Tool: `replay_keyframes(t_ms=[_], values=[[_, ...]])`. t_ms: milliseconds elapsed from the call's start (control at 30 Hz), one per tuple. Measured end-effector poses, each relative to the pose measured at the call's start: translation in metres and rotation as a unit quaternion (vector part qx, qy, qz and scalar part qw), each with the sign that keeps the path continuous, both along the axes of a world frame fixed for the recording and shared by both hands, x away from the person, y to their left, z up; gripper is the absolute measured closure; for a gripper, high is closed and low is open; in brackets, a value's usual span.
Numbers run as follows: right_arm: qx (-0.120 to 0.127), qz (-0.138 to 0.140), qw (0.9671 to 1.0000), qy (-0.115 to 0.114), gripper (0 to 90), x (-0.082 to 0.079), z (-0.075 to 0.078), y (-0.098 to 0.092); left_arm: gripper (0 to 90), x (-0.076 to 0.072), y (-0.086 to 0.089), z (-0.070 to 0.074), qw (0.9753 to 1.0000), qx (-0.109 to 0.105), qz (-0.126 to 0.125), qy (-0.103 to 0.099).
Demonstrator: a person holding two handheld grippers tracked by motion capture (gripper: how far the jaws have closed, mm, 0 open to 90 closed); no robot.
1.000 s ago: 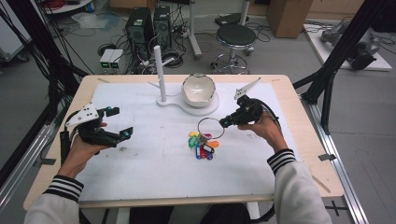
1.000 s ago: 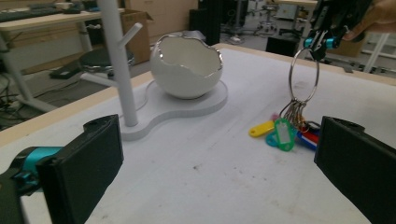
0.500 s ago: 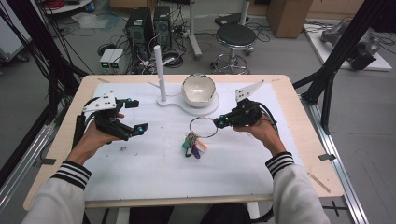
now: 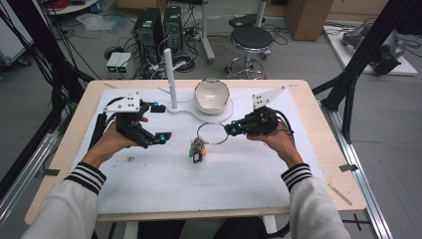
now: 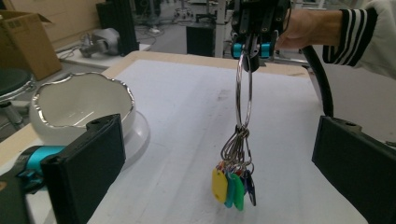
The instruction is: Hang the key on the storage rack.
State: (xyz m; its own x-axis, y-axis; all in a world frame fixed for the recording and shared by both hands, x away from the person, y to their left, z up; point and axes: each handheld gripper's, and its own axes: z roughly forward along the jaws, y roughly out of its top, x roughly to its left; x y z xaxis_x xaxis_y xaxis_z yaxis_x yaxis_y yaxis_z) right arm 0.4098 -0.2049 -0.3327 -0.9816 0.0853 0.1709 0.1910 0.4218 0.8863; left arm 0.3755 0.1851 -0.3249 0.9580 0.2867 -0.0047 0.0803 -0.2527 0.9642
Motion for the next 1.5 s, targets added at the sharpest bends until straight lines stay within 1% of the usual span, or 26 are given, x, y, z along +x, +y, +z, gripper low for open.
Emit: replay_keyframes(t_ms=[33,67,100,133,200,267,367,400,433,467,500,567,600,667,767,833,867,900,1000,1067,1133,1200,1233,1300,1333,1500], values=[[-0.002,-0.001,1.0,0.001,88.5,-0.001,0.001,0.0,3.0,0.001,-0.003,0.0,1.0,0.003,-0.003,0.001],[0.003,0.001,1.0,-0.006,88.5,-0.001,0.001,0.0,3.0,0.002,-0.006,0.001,0.9999,0.007,-0.007,0.002],[0.004,0.002,1.0,-0.005,88.5,-0.002,0.002,0.001,3.0,0.002,-0.01,0.001,0.9999,0.008,-0.012,0.004],[0.01,0.003,0.9999,-0.01,88.5,-0.002,0.003,0.001,3.0,0.003,-0.013,0.002,0.9998,0.011,-0.017,0.004],[0.023,0.004,0.9997,-0.011,88.4,-0.003,0.004,0.001,3.1,0.004,-0.022,0.004,0.9995,0.008,-0.029,0.005],[0.027,0.002,0.9996,-0.01,88.5,-0.004,0.005,-0.001,3.1,0.005,-0.03,0.005,0.9992,0.005,-0.039,0.01],[0.028,0.001,0.9995,-0.013,88.5,-0.006,0.007,-0.003,3.1,0.009,-0.041,0.006,0.9984,0.017,-0.053,0.011],[0.028,0.001,0.9995,-0.015,88.4,-0.007,0.008,-0.003,3.1,0.009,-0.045,0.006,0.9982,0.017,-0.056,0.015],[0.028,0.002,0.9995,-0.013,88.4,-0.008,0.008,-0.003,3.9,0.01,-0.048,0.007,0.9978,0.019,-0.061,0.014],[0.03,0.002,0.9994,-0.015,88.4,-0.008,0.008,-0.003,6.6,0.01,-0.051,0.007,0.9975,0.02,-0.065,0.016],[0.03,0.004,0.9994,-0.015,88.5,-0.009,0.009,-0.003,8.0,0.01,-0.054,0.008,0.9972,0.023,-0.07,0.015],[0.031,0.004,0.9994,-0.014,88.4,-0.01,0.009,-0.002,8.0,0.01,-0.058,0.008,0.9968,0.023,-0.075,0.02],[0.033,0.003,0.9993,-0.019,88.4,-0.009,0.009,-0.001,8.7,0.01,-0.06,0.008,0.9966,0.022,-0.076,0.021],[0.033,0.005,0.9993,-0.015,88.4,-0.01,0.009,0.0,10.6,0.01,-0.061,0.008,0.996,0.027,-0.082,0.021],[0.032,0.005,0.9994,-0.013,88.4,-0.01,0.008,0.001,16.1,0.01,-0.062,0.007,0.9952,0.025,-0.089,0.031],[0.031,0.006,0.9994,-0.015,88.4,-0.01,0.008,0.002,18.5,0.01,-0.062,0.007,0.9949,0.031,-0.09,0.034],[0.032,0.006,0.9994,-0.014,88.4,-0.01,0.008,0.003,21.6,0.01,-0.061,0.007,0.9946,0.03,-0.092,0.038],[0.035,0.006,0.9993,-0.013,88.4,-0.011,0.008,0.003,25.3,0.011,-0.061,0.007,0.9942,0.032,-0.095,0.038],[0.034,0.007,0.9993,-0.01,88.4,-0.011,0.008,0.004,33.4,0.01,-0.06,0.007,0.9941,0.037,-0.095,0.037],[0.037,0.009,0.9992,-0.01,88.4,-0.011,0.008,0.005,39.7,0.01,-0.06,0.008,0.9943,0.045,-0.091,0.032],[0.033,0.009,0.9993,-0.012,88.4,-0.012,0.008,0.006,46.4,0.01,-0.059,0.008,0.9947,0.046,-0.086,0.034],[0.035,0.011,0.9993,-0.011,88.4,-0.012,0.008,0.007,48.4,0.01,-0.059,0.008,0.9946,0.047,-0.085,0.036],[0.034,0.012,0.9993,-0.011,88.4,-0.012,0.008,0.007,51.2,0.01,-0.059,0.008,0.9944,0.046,-0.087,0.037],[0.037,0.011,0.9992,-0.01,88.3,-0.012,0.008,0.008,53.0,0.011,-0.059,0.008,0.9944,0.043,-0.089,0.038],[0.041,0.011,0.9989,-0.017,88.3,-0.012,0.008,0.008,54.7,0.011,-0.059,0.008,0.9942,0.043,-0.09,0.039],[0.044,0.014,0.9988,-0.016,88.3,-0.012,0.009,0.009,62.3,0.01,-0.06,0.008,0.9938,0.041,-0.095,0.041]])
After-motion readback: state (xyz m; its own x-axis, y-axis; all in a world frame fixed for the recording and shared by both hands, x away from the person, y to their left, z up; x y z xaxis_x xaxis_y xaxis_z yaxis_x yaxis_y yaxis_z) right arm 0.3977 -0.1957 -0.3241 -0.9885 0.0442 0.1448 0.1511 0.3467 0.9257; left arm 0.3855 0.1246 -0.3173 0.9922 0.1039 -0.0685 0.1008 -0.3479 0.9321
